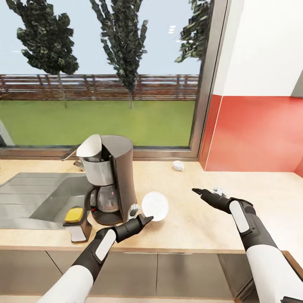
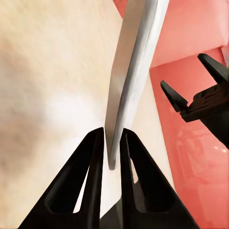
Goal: Set up a coffee station on the kitchen countertop: keep the coffee maker on the countertop, move the bottle of coffee from the kitchen shelf to the counter next to the coffee maker, place a paper coffee filter on top of the coffee maker, put the saucer next to the coffee maker with the coffee cup on the saucer, and place the electric kettle next to the coffee maker.
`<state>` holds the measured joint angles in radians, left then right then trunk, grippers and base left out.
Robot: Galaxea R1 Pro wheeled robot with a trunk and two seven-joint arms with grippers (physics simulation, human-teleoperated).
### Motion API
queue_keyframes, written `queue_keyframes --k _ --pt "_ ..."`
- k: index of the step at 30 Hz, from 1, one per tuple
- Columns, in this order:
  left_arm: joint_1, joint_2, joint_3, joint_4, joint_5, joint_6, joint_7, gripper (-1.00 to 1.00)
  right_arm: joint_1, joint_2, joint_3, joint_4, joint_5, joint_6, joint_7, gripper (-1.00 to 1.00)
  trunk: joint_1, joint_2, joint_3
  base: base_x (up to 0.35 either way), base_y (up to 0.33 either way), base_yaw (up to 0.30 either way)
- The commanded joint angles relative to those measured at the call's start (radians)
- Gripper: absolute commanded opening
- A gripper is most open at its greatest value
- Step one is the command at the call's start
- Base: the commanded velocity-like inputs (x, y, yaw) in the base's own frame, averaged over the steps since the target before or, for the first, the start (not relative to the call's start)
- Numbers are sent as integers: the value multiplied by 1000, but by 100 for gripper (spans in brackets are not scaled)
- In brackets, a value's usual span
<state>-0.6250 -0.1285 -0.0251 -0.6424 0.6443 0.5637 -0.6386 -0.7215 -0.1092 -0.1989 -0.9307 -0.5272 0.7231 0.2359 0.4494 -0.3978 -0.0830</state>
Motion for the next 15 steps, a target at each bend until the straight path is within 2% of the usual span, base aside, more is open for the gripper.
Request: queue_keyframes --k 1,4,11,15 --pt "-1 -1 5 0 6 6 4 -100 -1 0 -3 0 3 5 5 100 1 -2 -2 0 0 32" --pt "-1 -3 12 4 14 7 7 -100 -1 -1 -3 0 3 5 5 100 1 -2 -2 0 0 13" --pt "0 -2 13 14 70 11 19 -100 -1 -1 -4 0 3 5 5 100 1 -2 -2 0 0 1" --pt "1 -5 13 16 126 13 24 -100 -1 -1 -4 0 3 5 5 100 1 -2 -2 0 0 0"
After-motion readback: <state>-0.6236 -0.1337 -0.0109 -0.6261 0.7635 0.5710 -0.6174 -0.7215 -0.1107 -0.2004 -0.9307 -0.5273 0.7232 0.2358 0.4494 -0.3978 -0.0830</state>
